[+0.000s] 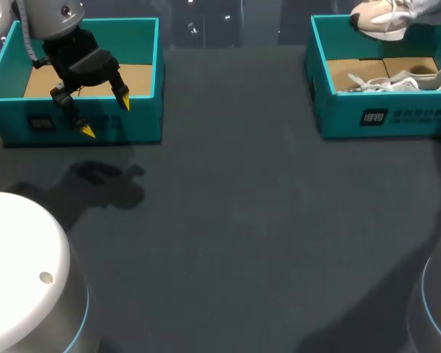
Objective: Take the shoe out of the shoebox, open the shoe tongue, remove and reinsert the insole, then place the shoe into the shoebox
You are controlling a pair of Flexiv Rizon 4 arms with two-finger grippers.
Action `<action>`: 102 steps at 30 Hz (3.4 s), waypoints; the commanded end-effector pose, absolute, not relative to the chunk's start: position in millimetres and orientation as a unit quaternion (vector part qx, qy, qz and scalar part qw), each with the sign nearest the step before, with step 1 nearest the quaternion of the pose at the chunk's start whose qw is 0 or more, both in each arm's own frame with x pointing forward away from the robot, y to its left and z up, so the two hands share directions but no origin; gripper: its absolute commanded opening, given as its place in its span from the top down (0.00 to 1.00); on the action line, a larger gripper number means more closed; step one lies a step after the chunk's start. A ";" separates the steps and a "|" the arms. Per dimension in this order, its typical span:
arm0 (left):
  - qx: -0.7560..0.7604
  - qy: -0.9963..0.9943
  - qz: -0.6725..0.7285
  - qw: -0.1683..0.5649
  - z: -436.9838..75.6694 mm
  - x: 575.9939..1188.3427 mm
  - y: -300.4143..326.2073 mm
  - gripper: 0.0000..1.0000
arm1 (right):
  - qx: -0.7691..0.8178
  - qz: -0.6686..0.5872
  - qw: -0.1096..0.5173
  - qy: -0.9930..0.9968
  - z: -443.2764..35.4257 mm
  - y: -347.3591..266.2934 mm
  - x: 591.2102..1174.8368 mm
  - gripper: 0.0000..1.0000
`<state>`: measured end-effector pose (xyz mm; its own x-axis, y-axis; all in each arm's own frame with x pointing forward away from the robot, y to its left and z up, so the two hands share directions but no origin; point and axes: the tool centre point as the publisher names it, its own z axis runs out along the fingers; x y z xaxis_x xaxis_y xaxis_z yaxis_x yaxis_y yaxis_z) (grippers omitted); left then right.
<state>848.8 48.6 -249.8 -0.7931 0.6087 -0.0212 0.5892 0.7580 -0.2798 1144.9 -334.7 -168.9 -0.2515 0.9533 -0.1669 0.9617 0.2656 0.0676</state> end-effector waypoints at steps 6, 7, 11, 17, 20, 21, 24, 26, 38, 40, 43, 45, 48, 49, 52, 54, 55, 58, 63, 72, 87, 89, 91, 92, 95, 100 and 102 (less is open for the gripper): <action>-0.320 -0.937 0.136 0.035 -249.8 847.8 49.3 0.00 | 0.667 -0.039 0.095 0.738 -166.1 -329.5 1141.6 1.00; -0.320 -0.937 0.136 0.035 -249.8 847.8 49.3 0.00 | 0.667 -0.039 0.095 0.738 -166.1 -329.5 1141.6 1.00; -0.320 -0.937 0.136 0.035 -249.8 847.8 49.3 0.00 | 0.678 -0.027 0.102 0.728 -172.4 -329.9 1138.3 1.00; -0.320 -0.937 0.136 0.035 -249.8 847.8 49.3 0.00 | 0.688 -0.022 0.117 0.716 -181.0 -327.7 1132.7 1.00; -0.320 -0.937 0.136 0.035 -249.8 847.8 49.3 0.00 | 0.700 -0.028 0.126 0.703 -182.2 -329.2 1130.2 1.00; -0.320 -0.937 0.136 0.035 -249.8 847.8 49.3 0.00 | 0.700 -0.028 0.126 0.703 -182.2 -329.2 1130.2 1.00; -0.320 -0.937 0.136 0.035 -249.8 847.8 49.3 0.00 | 0.700 -0.028 0.126 0.703 -182.2 -329.2 1130.2 1.00; -0.320 -0.937 0.136 0.035 -249.8 847.8 49.3 0.00 | 0.700 -0.028 0.126 0.703 -182.2 -329.2 1130.2 1.00; -0.320 -0.937 0.136 0.035 -249.8 847.8 49.3 0.00 | 0.711 -0.025 0.130 0.691 -193.1 -329.4 1130.7 1.00; -0.320 -0.937 0.136 0.035 -249.8 847.8 49.3 0.00 | 0.712 -0.018 0.131 0.690 -198.9 -328.7 1131.2 1.00; -0.320 -0.937 0.136 0.035 -249.8 847.8 49.3 0.00 | 0.711 -0.013 0.138 0.689 -208.8 -329.2 1132.5 1.00; -0.320 -0.937 0.136 0.035 -249.8 847.8 49.3 0.00 | 0.713 -0.017 0.138 0.687 -215.4 -330.3 1133.9 1.00; -0.320 -0.937 0.136 0.035 -249.8 847.8 49.3 0.00 | 0.717 -0.015 0.137 0.683 -222.1 -331.3 1134.8 1.00; -0.320 -0.937 0.136 0.035 -249.8 847.8 49.3 0.00 | 0.720 -0.016 0.136 0.681 -223.9 -331.9 1135.2 1.00; -0.320 -0.937 0.136 0.035 -249.8 847.8 49.3 0.00 | 0.723 -0.018 0.139 0.677 -227.9 -332.2 1135.9 1.00; -0.320 -0.937 0.136 0.035 -249.8 847.8 49.3 0.00 | 0.719 -0.020 0.147 0.679 -231.8 -331.1 1136.7 1.00; -0.320 -0.937 0.136 0.035 -249.8 847.8 49.3 0.00 | 0.719 -0.021 0.148 0.679 -234.0 -330.7 1137.2 1.00; -0.320 -0.937 0.136 0.035 -249.8 847.8 49.3 0.00 | 0.727 -0.010 0.156 0.669 -233.6 -331.5 1134.4 1.00; -0.320 -0.937 0.136 0.035 -249.8 847.8 49.3 0.00 | 0.727 -0.010 0.156 0.669 -233.6 -331.5 1134.4 1.00; -0.320 -0.937 0.136 0.035 -249.8 847.8 49.3 0.00 | 0.728 -0.009 0.157 0.667 -235.4 -331.5 1134.9 1.00; -0.320 -0.937 0.136 0.035 -249.8 847.8 49.3 0.00 | 0.756 -0.013 0.173 0.631 -269.1 -338.1 1146.8 1.00; -0.320 -0.937 0.136 0.035 -249.8 847.8 49.3 0.00 | 0.756 -0.017 0.174 0.630 -274.1 -338.6 1148.8 1.00; -0.320 -0.937 0.136 0.035 -249.8 847.8 49.3 0.00 | 0.756 -0.022 0.175 0.631 -279.4 -339.0 1150.7 1.00; -0.320 -0.937 0.136 0.035 -249.8 847.8 49.3 0.00 | 0.756 -0.025 0.176 0.630 -281.9 -339.2 1151.7 1.00; -0.320 -0.937 0.136 0.035 -249.8 847.8 49.3 0.00 | 0.757 -0.028 0.173 0.630 -289.3 -338.2 1154.9 1.00; -0.320 -0.937 0.136 0.035 -249.8 847.8 49.3 0.00 | 0.764 -0.032 0.175 0.620 -294.8 -335.9 1157.4 1.00; -0.320 -0.937 0.136 0.035 -249.8 847.8 49.3 0.00 | 0.769 -0.031 0.177 0.613 -294.3 -337.7 1156.9 1.00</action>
<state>848.8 48.6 -249.8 -0.7932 0.6086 -0.0212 0.5891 0.7581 -0.2798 1151.7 -337.3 -294.1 0.2419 0.9344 -0.2616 0.9539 -0.1796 0.2404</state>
